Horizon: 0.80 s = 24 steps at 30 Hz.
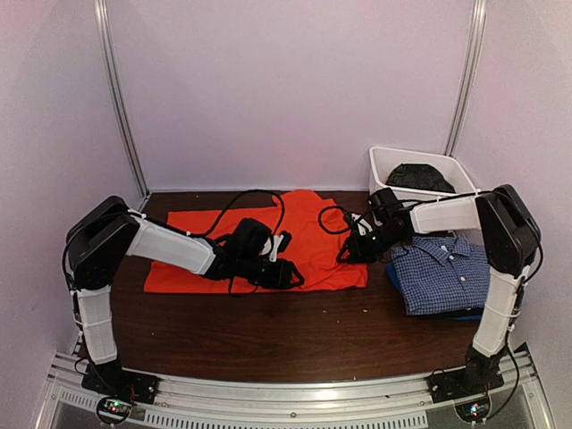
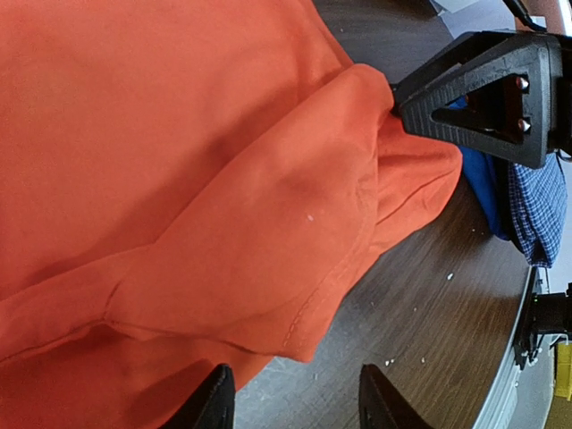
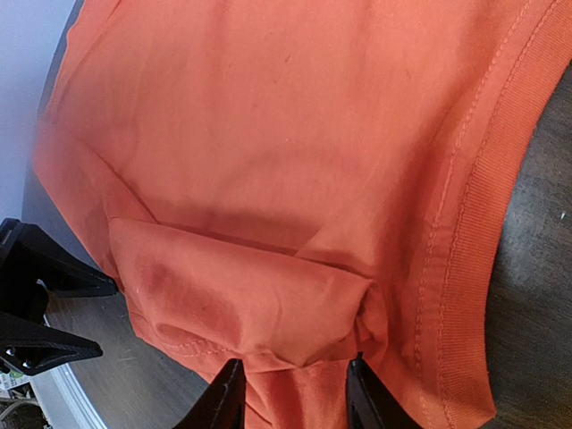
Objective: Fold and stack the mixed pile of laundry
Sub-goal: Adjust the 1/3-folded T-shirt at the center of the board.
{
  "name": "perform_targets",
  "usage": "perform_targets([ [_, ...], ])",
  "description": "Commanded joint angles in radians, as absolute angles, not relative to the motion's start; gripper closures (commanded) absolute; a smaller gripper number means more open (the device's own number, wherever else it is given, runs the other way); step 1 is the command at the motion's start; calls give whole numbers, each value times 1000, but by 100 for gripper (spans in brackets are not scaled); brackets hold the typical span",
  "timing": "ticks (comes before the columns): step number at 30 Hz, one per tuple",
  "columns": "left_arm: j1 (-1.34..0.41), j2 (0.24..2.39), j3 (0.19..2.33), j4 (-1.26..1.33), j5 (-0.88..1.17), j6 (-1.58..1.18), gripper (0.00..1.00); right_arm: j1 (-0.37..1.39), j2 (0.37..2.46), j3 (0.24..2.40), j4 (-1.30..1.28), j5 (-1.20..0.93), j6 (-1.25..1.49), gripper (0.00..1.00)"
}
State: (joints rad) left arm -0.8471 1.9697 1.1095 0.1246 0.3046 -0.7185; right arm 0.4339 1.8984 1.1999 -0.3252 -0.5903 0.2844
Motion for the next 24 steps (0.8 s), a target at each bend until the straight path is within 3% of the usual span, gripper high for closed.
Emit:
perform_targets([
  [1, -855, 2000, 1140, 213, 325, -768, 53, 427, 1919, 1216, -311, -596, 284, 61],
  [8, -862, 2032, 1160, 194, 303, -779, 52, 426, 1940, 1208, -302, -596, 278, 57],
  [13, -862, 2063, 1172, 204, 319, -796, 54, 425, 1954, 1213, -277, -614, 283, 63],
  [24, -876, 2067, 1172, 243, 339, -803, 54, 426, 1924, 1234, -275, -640, 290, 95],
])
